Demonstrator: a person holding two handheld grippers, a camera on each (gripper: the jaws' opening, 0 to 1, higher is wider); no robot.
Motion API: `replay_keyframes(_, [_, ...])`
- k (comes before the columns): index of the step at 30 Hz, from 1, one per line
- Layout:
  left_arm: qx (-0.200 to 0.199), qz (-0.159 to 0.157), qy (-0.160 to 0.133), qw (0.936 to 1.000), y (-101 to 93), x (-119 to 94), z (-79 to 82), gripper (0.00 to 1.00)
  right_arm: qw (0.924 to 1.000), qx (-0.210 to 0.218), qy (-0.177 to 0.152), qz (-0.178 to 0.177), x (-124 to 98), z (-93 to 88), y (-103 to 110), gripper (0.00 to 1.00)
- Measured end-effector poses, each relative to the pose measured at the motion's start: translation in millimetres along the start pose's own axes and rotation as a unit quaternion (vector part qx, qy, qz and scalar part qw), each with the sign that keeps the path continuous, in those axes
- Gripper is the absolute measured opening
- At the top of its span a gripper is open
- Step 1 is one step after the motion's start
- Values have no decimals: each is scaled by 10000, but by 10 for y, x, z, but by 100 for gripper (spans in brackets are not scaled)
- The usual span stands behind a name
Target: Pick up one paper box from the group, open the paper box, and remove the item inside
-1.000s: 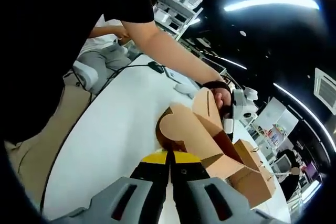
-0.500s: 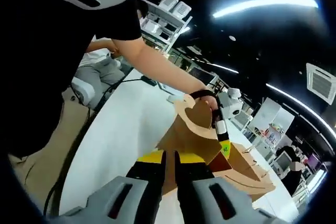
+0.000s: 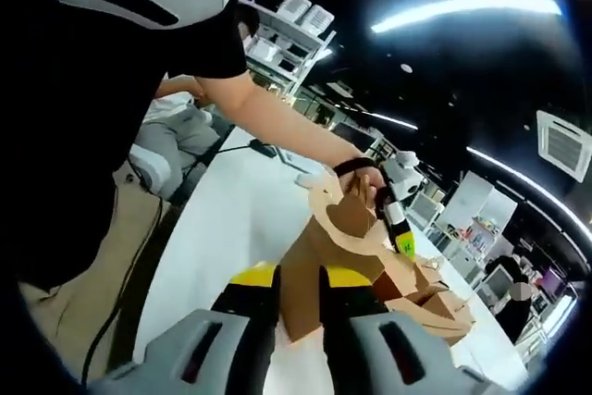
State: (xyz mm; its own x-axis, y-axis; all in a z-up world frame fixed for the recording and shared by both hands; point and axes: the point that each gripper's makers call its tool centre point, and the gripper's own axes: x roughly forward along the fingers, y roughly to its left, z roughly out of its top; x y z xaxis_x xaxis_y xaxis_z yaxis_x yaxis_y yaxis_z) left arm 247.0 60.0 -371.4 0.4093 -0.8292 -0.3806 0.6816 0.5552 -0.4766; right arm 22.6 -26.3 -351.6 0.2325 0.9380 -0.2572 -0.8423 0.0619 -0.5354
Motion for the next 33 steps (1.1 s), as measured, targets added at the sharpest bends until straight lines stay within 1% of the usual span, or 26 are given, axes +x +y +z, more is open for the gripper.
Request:
replay_keyframes(4, [-50, -32, -32, 10000, -42, -14, -1, 27, 10000, 12, 24, -34, -4, 9, -1, 18])
replay_keyframes(9, [56, -196, -97, 9997, -216, -58, 28, 26, 9998, 163, -57, 10, -36, 47, 35, 17])
replay_keyframes(12, [205, -392, -169, 9989, -390, -109, 88, 26, 9990, 385, -207, -38, -97, 86, 28, 17])
replay_keyframes(13, [218, -409, -179, 9988, -412, -117, 93, 26, 9987, 434, -259, -66, -115, 107, 18, 17])
replay_keyframes(16, [467, -435, -340, 9974, -578, -228, 180, 26, 9973, 581, -417, -151, -172, 169, -11, 17])
replay_keyframes(17, [515, -430, -379, 9970, -603, -253, 198, 26, 9967, 636, -482, -178, -190, 193, -25, 17])
replay_keyframes(18, [593, -403, -471, 9963, -640, -297, 230, 26, 9961, 680, -525, -205, -203, 206, -37, 17])
replay_keyframes(20, [829, -248, -721, 9936, -696, -396, 303, 25, 9935, 865, -664, -315, -239, 234, -91, 17])
replay_keyframes(22, [1033, -88, -869, 9908, -759, -495, 311, 25, 9904, 1044, -802, -410, -277, 251, -151, 17])
replay_keyframes(25, [1224, 38, -943, 9880, -871, -612, 250, 25, 9861, 1258, -949, -531, -333, 260, -236, 17])
replay_keyframes(26, [1335, 98, -982, 9861, -913, -658, 221, 25, 9850, 1310, -973, -566, -349, 253, -265, 17])
replay_keyframes(28, [1387, 144, -1029, 9849, -966, -707, 180, 25, 9843, 1354, -951, -614, -350, 233, -292, 17])
replay_keyframes(31, [1563, 309, -1100, 9811, -1027, -801, 122, 25, 9841, 1401, -860, -666, -341, 189, -312, 17])
replay_keyframes(33, [1690, 474, -1164, 9776, -1056, -865, 88, 25, 9844, 1393, -848, -663, -340, 187, -313, 17])
